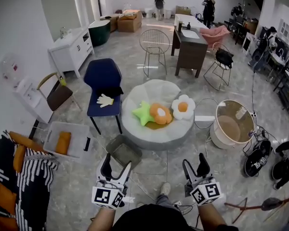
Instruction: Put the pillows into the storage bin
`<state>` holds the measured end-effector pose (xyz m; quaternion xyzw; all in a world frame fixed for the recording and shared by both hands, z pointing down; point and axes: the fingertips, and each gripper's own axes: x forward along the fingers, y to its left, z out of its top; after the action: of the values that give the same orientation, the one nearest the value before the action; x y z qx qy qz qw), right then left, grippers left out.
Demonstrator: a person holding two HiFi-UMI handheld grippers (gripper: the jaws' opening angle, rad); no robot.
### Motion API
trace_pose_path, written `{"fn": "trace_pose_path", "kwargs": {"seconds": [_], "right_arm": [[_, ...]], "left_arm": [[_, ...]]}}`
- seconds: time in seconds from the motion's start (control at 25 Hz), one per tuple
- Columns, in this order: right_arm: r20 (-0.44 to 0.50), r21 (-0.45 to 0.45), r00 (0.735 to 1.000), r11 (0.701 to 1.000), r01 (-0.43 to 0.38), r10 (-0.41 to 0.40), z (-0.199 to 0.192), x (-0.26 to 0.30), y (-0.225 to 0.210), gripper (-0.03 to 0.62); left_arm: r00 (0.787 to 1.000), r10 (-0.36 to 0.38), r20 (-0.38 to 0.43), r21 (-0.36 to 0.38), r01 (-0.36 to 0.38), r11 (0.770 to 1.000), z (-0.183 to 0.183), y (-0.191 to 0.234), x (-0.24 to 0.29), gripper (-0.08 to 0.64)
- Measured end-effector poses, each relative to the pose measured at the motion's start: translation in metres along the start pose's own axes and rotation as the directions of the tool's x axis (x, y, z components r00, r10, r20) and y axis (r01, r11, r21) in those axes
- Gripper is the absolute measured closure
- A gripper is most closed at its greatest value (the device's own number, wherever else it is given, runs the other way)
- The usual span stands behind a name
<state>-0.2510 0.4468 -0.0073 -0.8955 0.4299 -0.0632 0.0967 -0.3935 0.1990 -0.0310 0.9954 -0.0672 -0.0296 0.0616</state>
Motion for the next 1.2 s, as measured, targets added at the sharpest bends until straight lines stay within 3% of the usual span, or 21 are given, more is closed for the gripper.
{"fn": "trace_pose_path", "kwargs": {"seconds": [0.4, 0.64, 0.96, 1.2], "right_arm": [[0.020, -0.010, 0.999, 0.999, -0.045, 0.045, 0.027, 0.074, -0.081, 0.265], [0.012, 0.023, 0.998, 0.998, -0.065, 0.065, 0.034, 0.097, -0.132, 0.265], [0.037, 0.091, 0.999, 0.995, 0.028, -0.032, 0.041, 0.090, -0.203, 0.265], [0.031, 0.104, 0.997, 0.993, 0.063, -0.066, 0.044, 0.099, -0.219, 0.267]], "left_arm": [[0.999, 0.042, 0.024, 0.028, -0.043, 0.999, 0.005, -0.011, 0.091, 0.187], [0.994, 0.105, 0.019, 0.026, -0.106, 0.994, 0.000, -0.023, 0.132, 0.187], [0.996, 0.088, -0.035, 0.043, -0.086, 0.995, -0.015, -0.050, 0.177, 0.187], [0.998, 0.045, -0.047, 0.060, -0.042, 0.997, -0.016, -0.054, 0.211, 0.187]]}}
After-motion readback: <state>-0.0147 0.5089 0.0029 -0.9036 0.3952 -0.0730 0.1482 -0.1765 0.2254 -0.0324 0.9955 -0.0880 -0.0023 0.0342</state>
